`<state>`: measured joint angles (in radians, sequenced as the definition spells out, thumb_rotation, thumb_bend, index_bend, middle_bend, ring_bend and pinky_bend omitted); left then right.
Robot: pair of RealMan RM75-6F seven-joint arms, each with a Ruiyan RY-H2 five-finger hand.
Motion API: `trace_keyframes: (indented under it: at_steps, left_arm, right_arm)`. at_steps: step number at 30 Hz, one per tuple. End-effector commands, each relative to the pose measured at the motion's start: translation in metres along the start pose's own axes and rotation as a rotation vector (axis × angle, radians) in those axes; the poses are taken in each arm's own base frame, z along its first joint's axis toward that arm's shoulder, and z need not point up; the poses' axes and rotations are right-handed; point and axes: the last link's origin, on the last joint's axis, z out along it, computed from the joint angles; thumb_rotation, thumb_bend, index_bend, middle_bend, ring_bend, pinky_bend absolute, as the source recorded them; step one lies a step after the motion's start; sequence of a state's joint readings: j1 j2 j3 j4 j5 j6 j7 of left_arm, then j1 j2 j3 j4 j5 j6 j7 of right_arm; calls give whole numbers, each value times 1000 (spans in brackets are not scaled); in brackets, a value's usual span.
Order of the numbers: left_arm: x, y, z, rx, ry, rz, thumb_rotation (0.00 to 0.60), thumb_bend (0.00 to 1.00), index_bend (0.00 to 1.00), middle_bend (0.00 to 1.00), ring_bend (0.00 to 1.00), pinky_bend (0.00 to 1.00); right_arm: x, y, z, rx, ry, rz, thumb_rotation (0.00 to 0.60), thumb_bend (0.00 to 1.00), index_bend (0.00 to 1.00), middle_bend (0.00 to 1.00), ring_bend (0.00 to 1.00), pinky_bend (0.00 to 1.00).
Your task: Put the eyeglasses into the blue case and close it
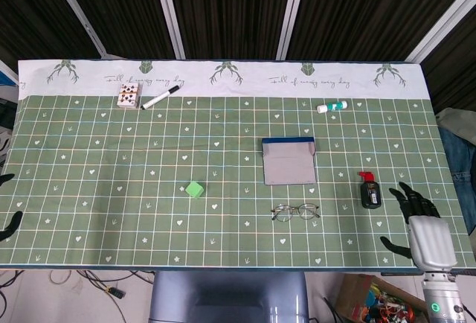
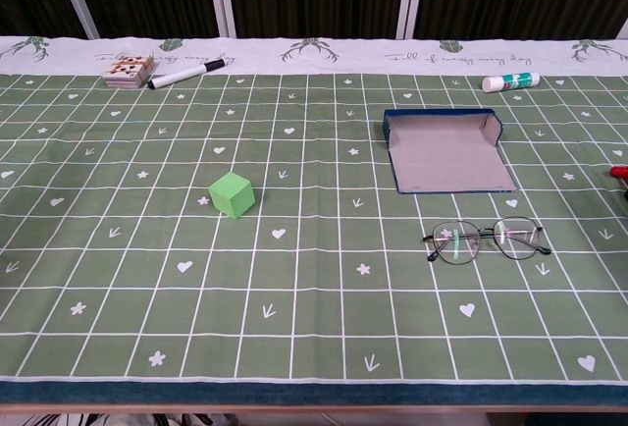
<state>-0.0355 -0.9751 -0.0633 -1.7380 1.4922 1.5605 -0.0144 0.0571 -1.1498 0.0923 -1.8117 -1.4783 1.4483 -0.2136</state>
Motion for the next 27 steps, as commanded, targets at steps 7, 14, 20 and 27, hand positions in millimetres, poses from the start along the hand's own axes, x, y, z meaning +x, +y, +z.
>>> trace_keyframes:
  at_steps: [7, 14, 20, 27]
  left_arm:
    - [-1, -1, 0, 4, -5, 0, 600, 321, 187, 0, 0, 0]
    - [-1, -2, 1, 9, -5, -4, 600, 320, 187, 0, 0, 0]
    - [-1, -4, 2, 16, -11, -11, 600, 320, 187, 0, 0, 0]
    - [-1, -4, 3, 18, -12, -22, 600, 320, 187, 0, 0, 0]
  right_arm:
    - [-12, -42, 59, 99, -163, -108, 600, 188, 278, 98, 151, 202]
    - [-38, -71, 79, 116, -212, -125, 600, 270, 326, 98, 151, 202]
    - [-60, -92, 93, 118, -242, -129, 600, 298, 365, 98, 151, 202]
    - [-83, -109, 92, 124, -277, -133, 600, 363, 391, 99, 151, 202]
